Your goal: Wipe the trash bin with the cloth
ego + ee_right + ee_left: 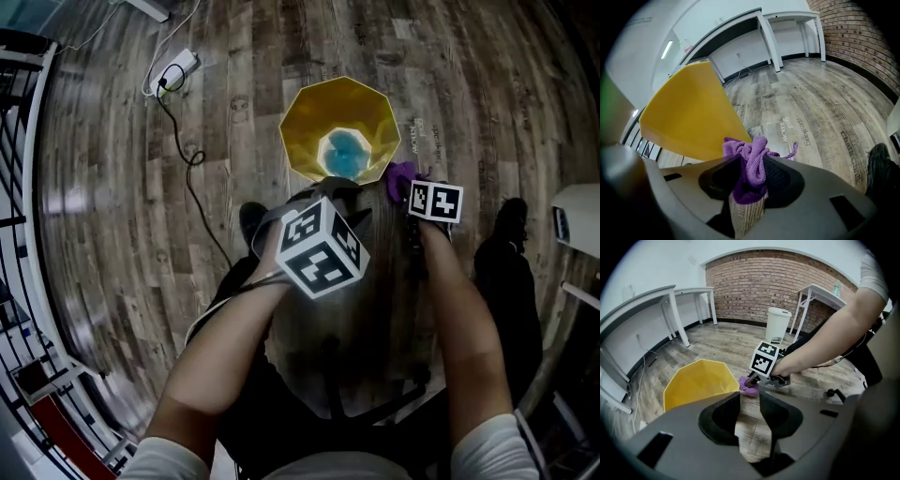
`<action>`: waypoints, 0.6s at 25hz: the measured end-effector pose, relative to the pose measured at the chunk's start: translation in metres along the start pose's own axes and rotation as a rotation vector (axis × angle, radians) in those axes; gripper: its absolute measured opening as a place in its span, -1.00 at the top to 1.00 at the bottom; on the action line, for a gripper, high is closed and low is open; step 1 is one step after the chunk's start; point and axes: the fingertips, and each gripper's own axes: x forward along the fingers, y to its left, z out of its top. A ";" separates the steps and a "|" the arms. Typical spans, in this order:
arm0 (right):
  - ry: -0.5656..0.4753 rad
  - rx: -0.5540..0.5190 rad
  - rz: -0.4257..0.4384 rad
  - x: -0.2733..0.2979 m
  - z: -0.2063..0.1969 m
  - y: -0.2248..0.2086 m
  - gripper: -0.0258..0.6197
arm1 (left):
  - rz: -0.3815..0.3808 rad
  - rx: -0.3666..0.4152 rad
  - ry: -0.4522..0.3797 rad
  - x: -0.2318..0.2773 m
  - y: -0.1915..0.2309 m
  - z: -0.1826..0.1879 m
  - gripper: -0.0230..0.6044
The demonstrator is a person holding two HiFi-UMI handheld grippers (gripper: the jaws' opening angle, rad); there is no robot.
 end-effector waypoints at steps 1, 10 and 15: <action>0.000 -0.005 0.000 -0.005 0.000 0.003 0.47 | 0.010 -0.008 -0.012 -0.004 0.000 -0.002 0.56; 0.004 -0.073 -0.013 -0.038 0.008 0.022 0.47 | 0.138 -0.116 -0.090 -0.035 0.022 -0.018 0.56; 0.003 -0.109 -0.017 -0.052 0.016 0.029 0.47 | 0.184 -0.197 -0.134 -0.049 0.034 -0.023 0.56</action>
